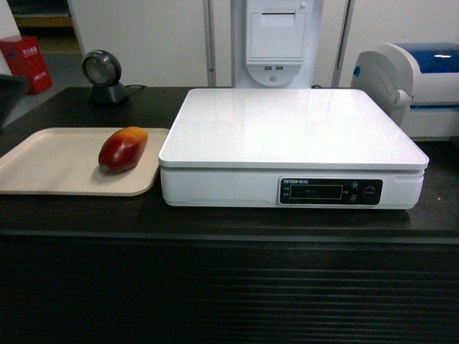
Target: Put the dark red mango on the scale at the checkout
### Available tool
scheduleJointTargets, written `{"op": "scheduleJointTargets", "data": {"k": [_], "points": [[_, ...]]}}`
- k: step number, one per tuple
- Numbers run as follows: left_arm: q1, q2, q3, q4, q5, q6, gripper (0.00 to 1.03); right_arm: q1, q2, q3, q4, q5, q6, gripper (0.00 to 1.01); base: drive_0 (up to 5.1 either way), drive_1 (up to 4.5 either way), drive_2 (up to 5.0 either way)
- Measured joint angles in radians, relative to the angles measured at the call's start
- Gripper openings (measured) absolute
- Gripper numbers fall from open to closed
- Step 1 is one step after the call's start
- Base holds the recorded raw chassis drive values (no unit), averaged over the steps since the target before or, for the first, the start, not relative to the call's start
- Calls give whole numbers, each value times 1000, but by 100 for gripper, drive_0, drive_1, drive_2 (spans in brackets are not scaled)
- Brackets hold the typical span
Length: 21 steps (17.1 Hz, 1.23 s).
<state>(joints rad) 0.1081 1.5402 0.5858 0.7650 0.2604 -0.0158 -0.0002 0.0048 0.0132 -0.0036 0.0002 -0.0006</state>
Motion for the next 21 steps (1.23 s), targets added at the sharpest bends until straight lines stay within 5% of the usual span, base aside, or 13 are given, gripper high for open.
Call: {"op": "scheduleJointTargets", "data": {"k": [9, 21], "points": [[-30, 585, 669, -401, 109, 98, 98, 0, 0, 0, 0, 0, 0, 98, 0, 0, 0], [-55, 841, 1104, -747, 93, 128, 98, 0, 0, 0, 0, 0, 0, 98, 0, 0, 0]]}}
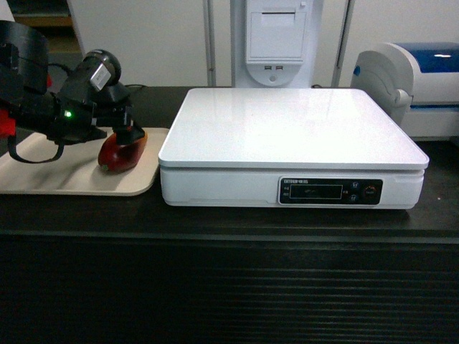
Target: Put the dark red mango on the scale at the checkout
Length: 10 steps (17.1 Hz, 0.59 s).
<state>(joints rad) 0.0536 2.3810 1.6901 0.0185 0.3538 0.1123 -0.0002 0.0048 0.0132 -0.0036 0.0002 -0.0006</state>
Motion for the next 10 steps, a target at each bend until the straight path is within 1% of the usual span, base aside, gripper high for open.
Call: {"op": "scheduleJointTargets", "data": {"k": [2, 4, 6, 9, 10], "points": [[-4, 49, 89, -61, -23, 2, 98, 0, 0, 0, 0, 0, 0, 98, 0, 0, 0], [-4, 81, 130, -103, -21, 3, 98, 0, 0, 0, 0, 0, 0, 98, 0, 0, 0], [-6, 118, 182, -160, -18, 26, 98, 0, 0, 0, 0, 0, 0, 98, 0, 0, 0], [-14, 160, 256, -240, -46, 66, 98, 0, 0, 0, 0, 0, 0, 98, 0, 0, 0], [-15, 160, 259, -244, -50, 78, 98, 0, 0, 0, 0, 0, 0, 98, 0, 0, 0]]}}
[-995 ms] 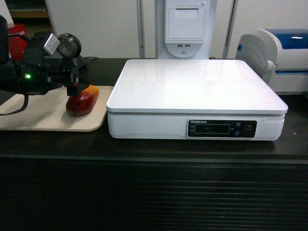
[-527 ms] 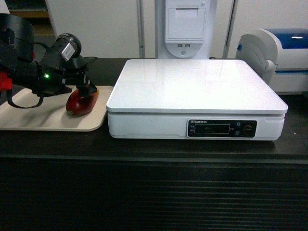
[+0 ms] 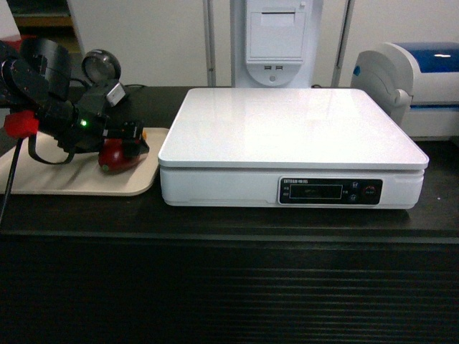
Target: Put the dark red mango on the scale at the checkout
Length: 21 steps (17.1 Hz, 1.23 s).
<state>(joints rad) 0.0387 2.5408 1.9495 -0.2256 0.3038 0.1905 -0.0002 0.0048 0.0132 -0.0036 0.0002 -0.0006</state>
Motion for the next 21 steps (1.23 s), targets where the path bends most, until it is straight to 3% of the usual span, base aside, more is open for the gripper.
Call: {"op": "scheduleJointTargets", "data": {"k": [1, 3, 5, 8, 11, 14, 19, 21], "points": [[-4, 0, 3, -6, -1, 18, 96, 0, 0, 0, 0, 0, 0, 98, 0, 0, 0], [-5, 1, 3, -3, -7, 28, 76, 0, 0, 0, 0, 0, 0, 98, 0, 0, 0], [-6, 0, -2, 16, -8, 31, 67, 0, 0, 0, 0, 0, 0, 98, 0, 0, 0], [-6, -16, -35, 47, -4, 32, 67, 0, 0, 0, 0, 0, 0, 98, 0, 0, 0], [-14, -116, -176, 141, 23, 14, 66, 0, 0, 0, 0, 0, 0, 98, 0, 0, 0], [-52, -282, -310, 258, 43, -32, 66, 0, 0, 0, 0, 0, 0, 98, 0, 0, 0], [-249, -595, -551, 437, 62, -134, 65, 0, 0, 0, 0, 0, 0, 98, 0, 0, 0], [-358, -613, -578, 484, 27, -164, 65, 0, 0, 0, 0, 0, 0, 98, 0, 0, 0]]}}
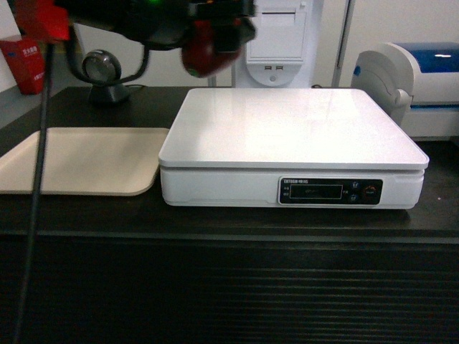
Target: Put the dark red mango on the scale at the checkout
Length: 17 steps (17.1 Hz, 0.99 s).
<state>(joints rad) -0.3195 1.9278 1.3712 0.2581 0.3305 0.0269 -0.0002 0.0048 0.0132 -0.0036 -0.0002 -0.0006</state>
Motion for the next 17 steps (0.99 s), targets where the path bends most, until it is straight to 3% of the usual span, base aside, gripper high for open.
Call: {"op": "scheduleJointTargets", "data": {"k": [5, 11, 17], "points": [[-182, 81, 104, -19, -101, -72, 65, 0, 0, 0, 0, 0, 0, 98, 0, 0, 0], [-216, 170, 198, -75, -150, -108, 65, 0, 0, 0, 0, 0, 0, 98, 0, 0, 0], [-221, 448, 565, -313, -307, -251, 65, 0, 0, 0, 0, 0, 0, 98, 0, 0, 0]]}}
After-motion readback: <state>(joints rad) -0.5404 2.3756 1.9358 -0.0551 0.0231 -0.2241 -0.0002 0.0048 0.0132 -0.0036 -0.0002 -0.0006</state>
